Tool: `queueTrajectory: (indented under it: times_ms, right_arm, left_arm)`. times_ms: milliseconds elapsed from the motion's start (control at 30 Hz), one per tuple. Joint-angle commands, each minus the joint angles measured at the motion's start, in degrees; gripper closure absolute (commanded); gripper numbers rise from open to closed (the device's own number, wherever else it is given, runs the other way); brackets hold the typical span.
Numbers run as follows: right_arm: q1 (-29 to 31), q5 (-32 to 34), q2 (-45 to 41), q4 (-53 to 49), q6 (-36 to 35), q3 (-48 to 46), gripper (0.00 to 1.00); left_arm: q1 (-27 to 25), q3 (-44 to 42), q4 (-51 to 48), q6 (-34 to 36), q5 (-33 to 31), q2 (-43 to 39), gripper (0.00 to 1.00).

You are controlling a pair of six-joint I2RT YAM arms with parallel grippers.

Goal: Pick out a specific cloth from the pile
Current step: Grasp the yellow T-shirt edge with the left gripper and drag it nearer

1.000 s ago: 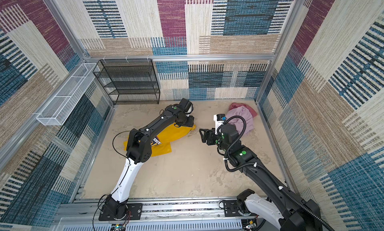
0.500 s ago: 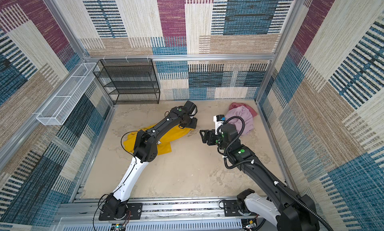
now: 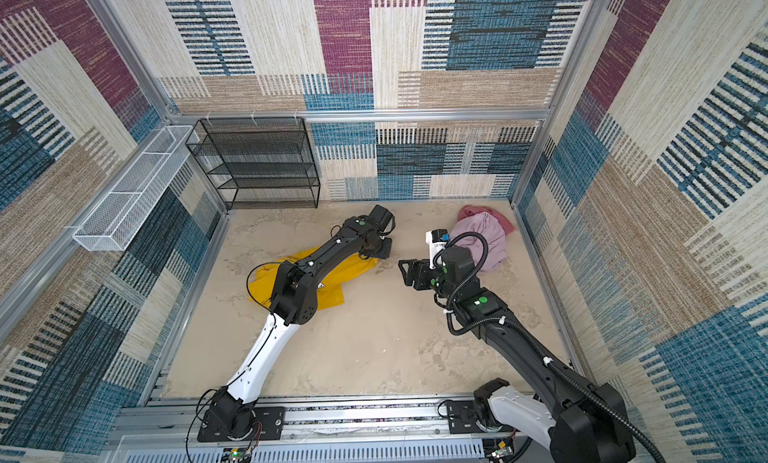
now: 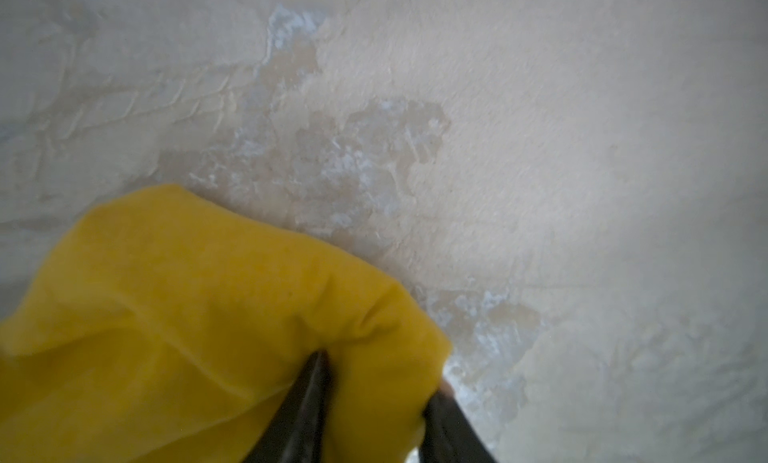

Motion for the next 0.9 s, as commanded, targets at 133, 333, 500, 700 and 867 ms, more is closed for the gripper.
queueTrajectory:
  times_ms: [133, 333, 500, 700, 867]
  right_arm:
    - [-0.41, -1.12, 0.59, 2.36, 0.87, -0.12, 0.21]
    - [-0.58, -1.35, 1.42, 2.57, 0.67, 0.49, 0.21]
    - [-0.61, -1.76, 1.85, 2.8, 0.53, 0.93, 0.21]
    - [-0.57, -1.18, 3.27, 2.54, -0.89, 3.35, 0.22]
    - [-0.64, -1.79, 4.02, 2.95, -0.93, 4.45, 0.22]
  left_arm:
    - [0.03, -0.24, -1.83, 1.14, -0.63, 1.1, 1.0]
    - [0.01, -1.14, -1.83, 1.12, -2.86, -1.78, 1.0]
    - [0.0, -3.22, -1.59, 1.9, -7.07, -7.2, 1.0]
    - [0.15, -7.9, -0.33, 2.45, -10.93, -14.42, 1.0]
    - [0.15, -15.15, 1.44, 3.07, -14.86, -22.7, 1.0]
